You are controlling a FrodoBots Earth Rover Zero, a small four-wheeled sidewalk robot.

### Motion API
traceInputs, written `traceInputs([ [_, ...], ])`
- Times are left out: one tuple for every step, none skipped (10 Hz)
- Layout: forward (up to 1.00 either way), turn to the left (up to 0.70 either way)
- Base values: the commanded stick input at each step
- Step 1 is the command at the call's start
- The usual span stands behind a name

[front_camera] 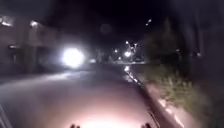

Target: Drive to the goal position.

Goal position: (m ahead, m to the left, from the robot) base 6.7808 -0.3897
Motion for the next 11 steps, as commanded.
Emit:
traceInputs([
  [0.7,0.0],
  [0.7,0.0],
  [0.7,0.0],
  [0.7,0.0],
  [0.7,0.0],
  [0.7,0.0],
  [0.7,0.0],
  [0.7,0.0],
  [0.7,0.0],
  [0.7,0.0],
  [0.7,0.0],
])
